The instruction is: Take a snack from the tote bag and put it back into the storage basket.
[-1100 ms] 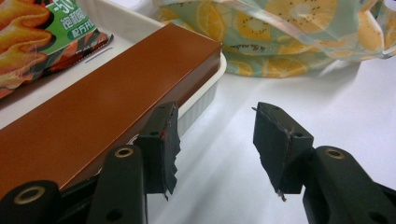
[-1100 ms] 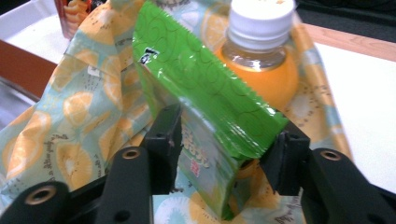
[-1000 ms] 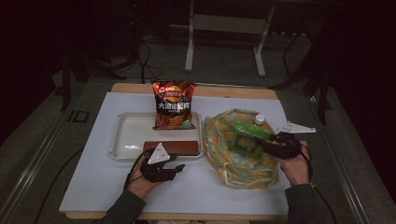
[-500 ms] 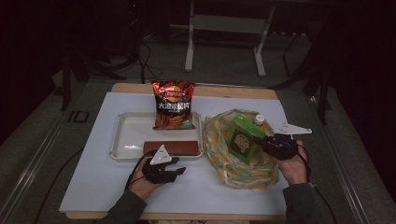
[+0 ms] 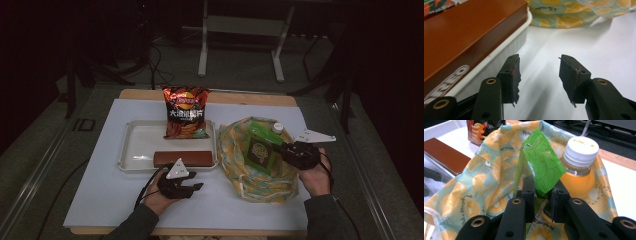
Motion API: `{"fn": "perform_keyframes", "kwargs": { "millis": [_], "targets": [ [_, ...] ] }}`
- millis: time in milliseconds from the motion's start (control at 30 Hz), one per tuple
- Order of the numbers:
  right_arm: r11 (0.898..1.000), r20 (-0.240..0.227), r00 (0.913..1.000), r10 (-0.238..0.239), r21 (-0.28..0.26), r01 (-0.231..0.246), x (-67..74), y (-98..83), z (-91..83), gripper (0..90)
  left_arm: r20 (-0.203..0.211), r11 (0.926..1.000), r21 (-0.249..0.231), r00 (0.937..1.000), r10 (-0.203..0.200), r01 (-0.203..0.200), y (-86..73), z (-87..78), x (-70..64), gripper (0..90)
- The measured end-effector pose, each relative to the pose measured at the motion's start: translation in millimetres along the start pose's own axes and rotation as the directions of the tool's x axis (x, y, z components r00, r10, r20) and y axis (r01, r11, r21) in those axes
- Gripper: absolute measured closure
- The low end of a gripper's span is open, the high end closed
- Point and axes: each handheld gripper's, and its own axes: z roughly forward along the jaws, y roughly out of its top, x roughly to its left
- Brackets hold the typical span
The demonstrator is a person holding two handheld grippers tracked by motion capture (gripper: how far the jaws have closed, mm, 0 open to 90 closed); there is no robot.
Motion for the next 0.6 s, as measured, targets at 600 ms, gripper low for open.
{"fn": "perform_keyframes", "kwargs": {
  "millis": [600],
  "targets": [
    [0.999, 0.0, 0.9988, -0.049, -0.013, 0.049, 5.8, 16.8, -9.0, 77.2, -0.014, 0.9997, -0.006, 0.9996, 0.024, -0.024, -2.4, 4.6, -2.2, 50.4]
  ]
}}
